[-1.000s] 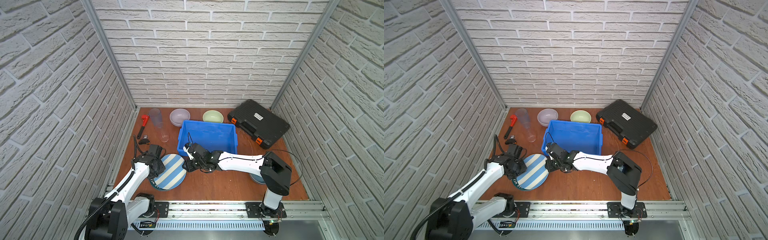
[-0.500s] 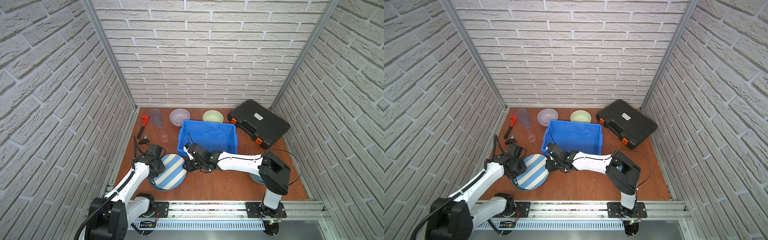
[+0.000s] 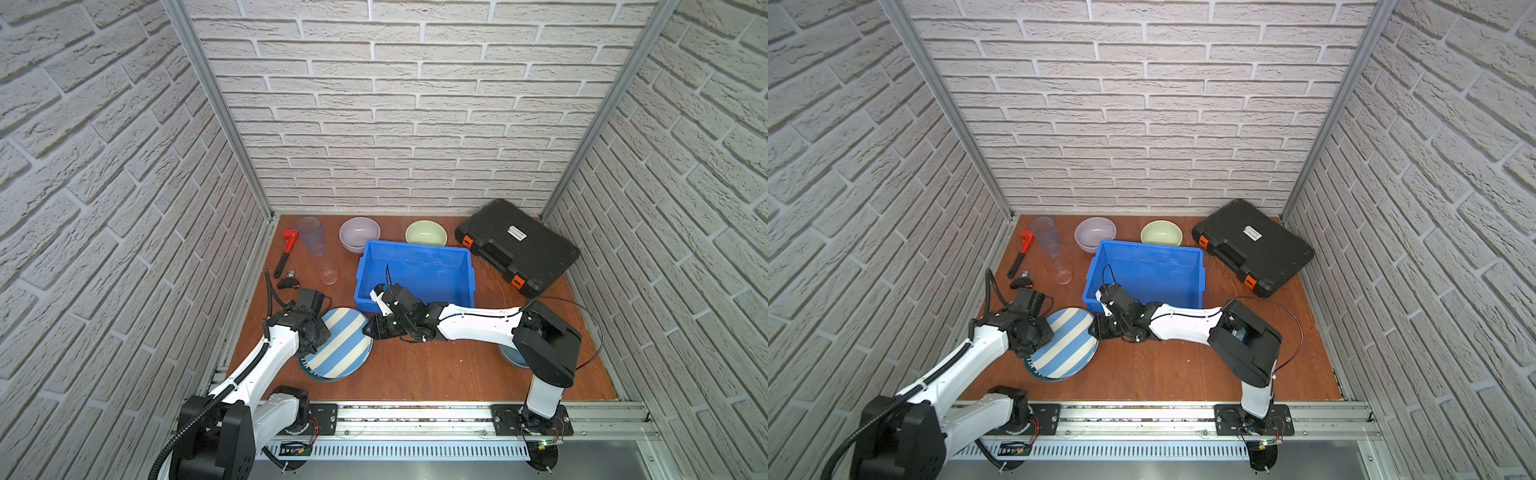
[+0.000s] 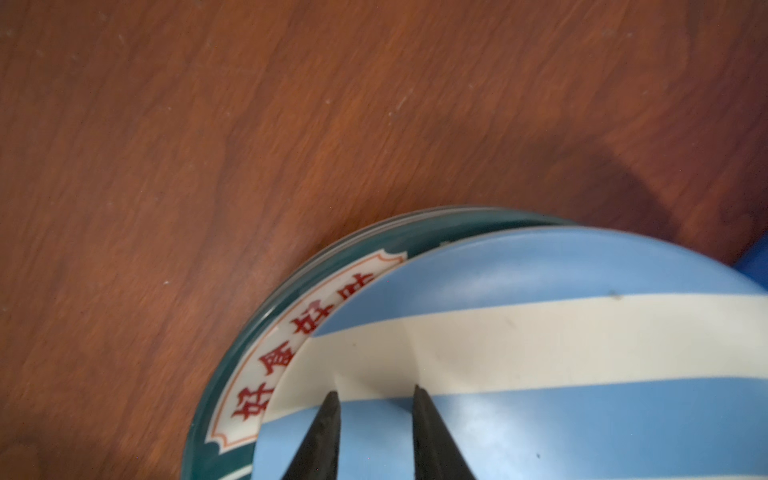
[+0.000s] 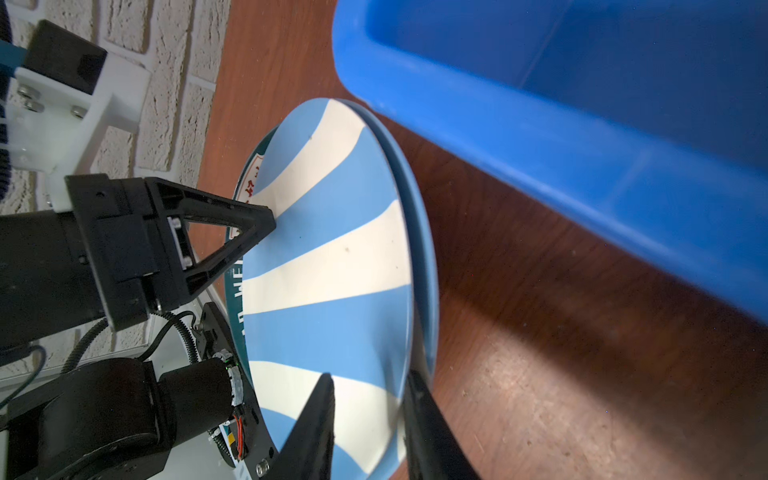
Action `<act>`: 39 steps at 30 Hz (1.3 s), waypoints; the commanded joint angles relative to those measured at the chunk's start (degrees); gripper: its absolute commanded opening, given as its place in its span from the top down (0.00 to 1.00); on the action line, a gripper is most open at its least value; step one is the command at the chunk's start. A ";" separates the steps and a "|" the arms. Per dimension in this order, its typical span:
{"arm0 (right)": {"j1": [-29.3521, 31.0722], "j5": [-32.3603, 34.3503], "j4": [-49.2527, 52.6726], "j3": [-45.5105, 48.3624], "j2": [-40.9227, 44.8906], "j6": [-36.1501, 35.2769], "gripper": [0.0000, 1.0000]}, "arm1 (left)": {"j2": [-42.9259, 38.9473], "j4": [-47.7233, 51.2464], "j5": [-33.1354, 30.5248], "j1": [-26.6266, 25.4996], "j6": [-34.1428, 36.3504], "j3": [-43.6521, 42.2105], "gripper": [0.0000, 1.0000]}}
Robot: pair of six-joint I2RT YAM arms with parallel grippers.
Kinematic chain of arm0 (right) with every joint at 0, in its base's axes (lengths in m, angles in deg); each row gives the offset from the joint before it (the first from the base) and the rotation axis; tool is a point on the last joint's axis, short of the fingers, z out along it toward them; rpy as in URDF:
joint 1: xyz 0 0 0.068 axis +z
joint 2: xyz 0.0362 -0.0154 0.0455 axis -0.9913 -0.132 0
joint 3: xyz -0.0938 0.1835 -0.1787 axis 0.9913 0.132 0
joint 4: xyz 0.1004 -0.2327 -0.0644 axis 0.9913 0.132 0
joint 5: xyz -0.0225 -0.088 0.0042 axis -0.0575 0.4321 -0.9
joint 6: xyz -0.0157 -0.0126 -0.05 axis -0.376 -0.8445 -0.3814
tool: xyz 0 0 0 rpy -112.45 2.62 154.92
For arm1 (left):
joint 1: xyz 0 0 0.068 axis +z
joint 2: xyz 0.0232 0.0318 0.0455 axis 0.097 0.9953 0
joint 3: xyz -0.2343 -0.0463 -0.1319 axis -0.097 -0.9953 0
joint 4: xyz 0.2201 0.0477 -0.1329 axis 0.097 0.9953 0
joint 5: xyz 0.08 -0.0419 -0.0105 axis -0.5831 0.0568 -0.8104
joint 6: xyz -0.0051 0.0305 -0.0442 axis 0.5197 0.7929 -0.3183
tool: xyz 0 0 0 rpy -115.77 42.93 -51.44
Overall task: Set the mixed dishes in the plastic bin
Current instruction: 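Pinch the top striped plate's edge with the right gripper and tilt it up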
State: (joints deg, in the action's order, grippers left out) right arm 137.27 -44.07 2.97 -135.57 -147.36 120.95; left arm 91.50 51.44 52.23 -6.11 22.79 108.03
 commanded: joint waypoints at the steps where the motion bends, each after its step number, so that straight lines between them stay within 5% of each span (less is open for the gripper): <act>1: 0.87 -2.08 -0.76 -1.64 -2.25 -0.03 0.65 | 2.06 -0.68 2.65 -0.41 0.25 -3.29 0.69; 16: 2.04 1.84 8.77 -6.98 -6.43 -1.28 0.62 | 2.67 -3.47 3.53 -0.44 0.11 -5.60 0.70; 23: 4.26 13.44 23.00 -13.90 -7.90 -7.27 0.65 | 2.11 -4.81 4.05 -0.49 -0.45 -7.30 0.70; 31: 3.60 0.48 5.69 -8.17 -8.19 0.68 0.66 | 2.29 -5.86 4.61 -0.49 -0.42 -7.88 0.70; 39: 2.74 -3.69 -5.94 -4.24 -9.77 6.81 0.74 | 0.97 -6.84 5.52 -0.53 -0.85 -9.16 0.70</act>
State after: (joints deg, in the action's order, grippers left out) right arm 138.58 -42.13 2.82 -141.56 -154.02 125.30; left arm 89.91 39.55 51.20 -6.11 22.77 104.20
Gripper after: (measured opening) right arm 0.272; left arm 0.297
